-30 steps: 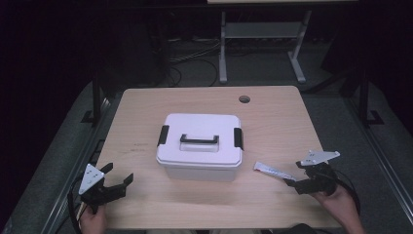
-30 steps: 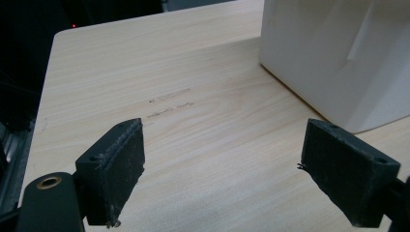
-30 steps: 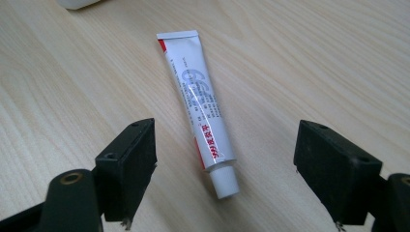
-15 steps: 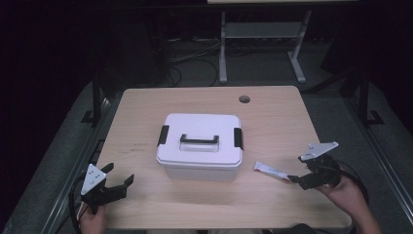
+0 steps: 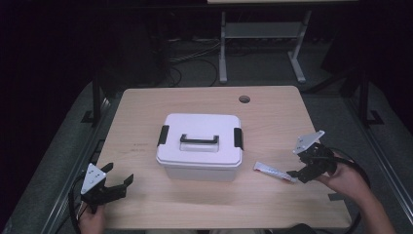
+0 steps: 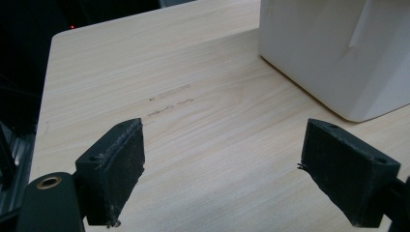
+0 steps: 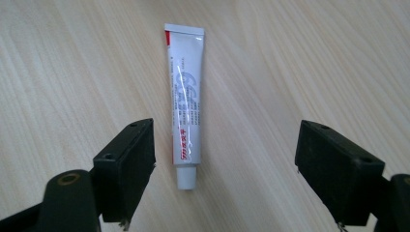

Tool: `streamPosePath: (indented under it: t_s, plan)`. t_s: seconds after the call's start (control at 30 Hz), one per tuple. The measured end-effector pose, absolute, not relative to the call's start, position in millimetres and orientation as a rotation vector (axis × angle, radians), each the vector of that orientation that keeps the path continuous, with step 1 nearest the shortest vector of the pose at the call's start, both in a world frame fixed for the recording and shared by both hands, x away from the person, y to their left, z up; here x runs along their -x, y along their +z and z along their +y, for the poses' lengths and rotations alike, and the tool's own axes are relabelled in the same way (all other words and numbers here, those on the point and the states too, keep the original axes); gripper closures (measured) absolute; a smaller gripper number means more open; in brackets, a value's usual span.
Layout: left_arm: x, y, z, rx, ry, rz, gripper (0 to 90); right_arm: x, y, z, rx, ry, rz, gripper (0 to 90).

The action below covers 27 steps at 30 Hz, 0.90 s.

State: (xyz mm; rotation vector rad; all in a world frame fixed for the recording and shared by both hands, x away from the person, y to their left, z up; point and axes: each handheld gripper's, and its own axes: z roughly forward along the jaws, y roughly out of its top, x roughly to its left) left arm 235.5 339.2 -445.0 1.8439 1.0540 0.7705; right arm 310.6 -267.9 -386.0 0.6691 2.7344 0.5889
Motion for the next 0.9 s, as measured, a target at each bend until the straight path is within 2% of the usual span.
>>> streamPosePath:
  t_s: [0.9]
  plan:
    - [-234.3, -444.8, 344.8, -1.836, 0.782, 1.064, 15.1, -319.3, -356.7, -217.0, -0.423, 0.42, 2.828, 21.7]
